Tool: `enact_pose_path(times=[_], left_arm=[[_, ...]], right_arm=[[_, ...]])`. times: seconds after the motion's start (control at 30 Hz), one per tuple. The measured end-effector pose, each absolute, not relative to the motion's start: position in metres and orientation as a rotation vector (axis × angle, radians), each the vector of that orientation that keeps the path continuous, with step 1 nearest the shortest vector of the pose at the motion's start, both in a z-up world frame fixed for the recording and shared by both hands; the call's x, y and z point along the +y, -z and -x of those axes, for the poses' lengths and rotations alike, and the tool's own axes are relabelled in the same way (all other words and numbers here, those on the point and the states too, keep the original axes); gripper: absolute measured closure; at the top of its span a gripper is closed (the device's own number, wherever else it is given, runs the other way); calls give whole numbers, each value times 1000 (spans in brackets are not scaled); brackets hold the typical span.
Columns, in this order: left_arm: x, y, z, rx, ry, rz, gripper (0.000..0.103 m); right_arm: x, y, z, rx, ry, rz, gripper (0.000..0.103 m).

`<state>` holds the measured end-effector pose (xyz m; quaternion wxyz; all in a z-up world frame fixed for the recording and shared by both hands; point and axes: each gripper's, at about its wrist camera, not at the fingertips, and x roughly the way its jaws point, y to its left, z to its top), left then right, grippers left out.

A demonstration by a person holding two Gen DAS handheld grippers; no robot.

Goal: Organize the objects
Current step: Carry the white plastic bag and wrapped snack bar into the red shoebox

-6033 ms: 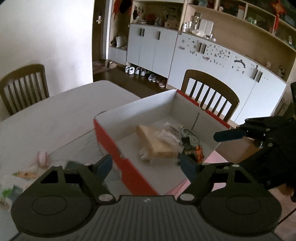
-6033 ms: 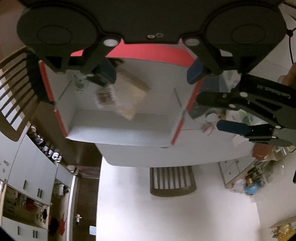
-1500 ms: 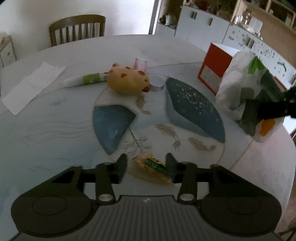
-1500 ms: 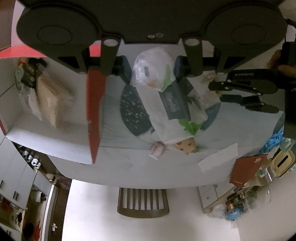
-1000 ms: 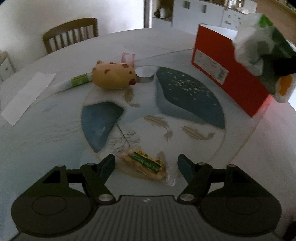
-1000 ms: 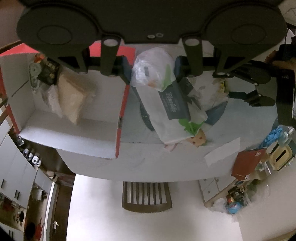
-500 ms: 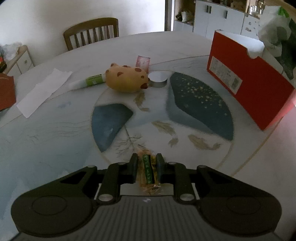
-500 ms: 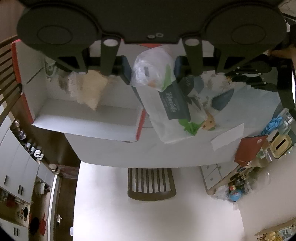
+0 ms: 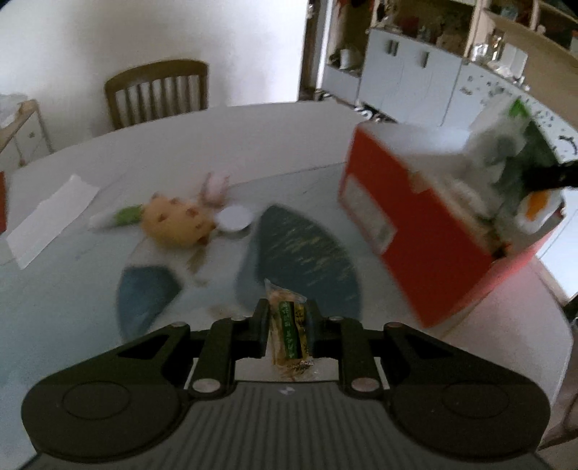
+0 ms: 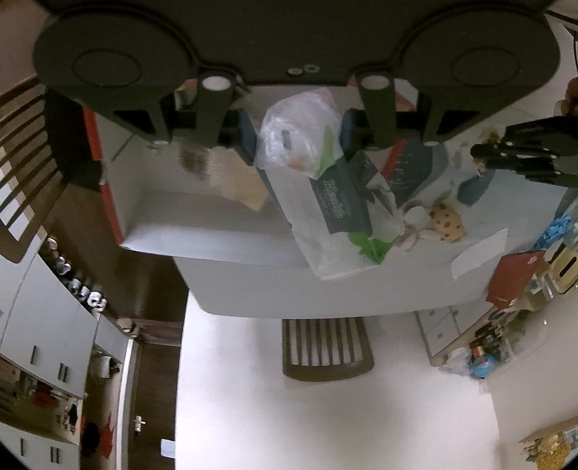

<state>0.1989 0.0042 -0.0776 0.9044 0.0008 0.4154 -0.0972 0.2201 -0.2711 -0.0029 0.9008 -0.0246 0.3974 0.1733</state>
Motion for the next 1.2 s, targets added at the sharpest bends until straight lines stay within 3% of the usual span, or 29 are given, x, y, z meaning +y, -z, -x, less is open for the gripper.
enact_pose_path(times=[0.67, 1.2], left_arm=[[-140, 25, -243, 776, 435, -72, 84], [-200, 69, -289, 963, 431, -171, 84]], right_arm=[[-355, 23, -241, 829, -216, 25, 59], [-346, 57, -263, 887, -231, 80, 58]])
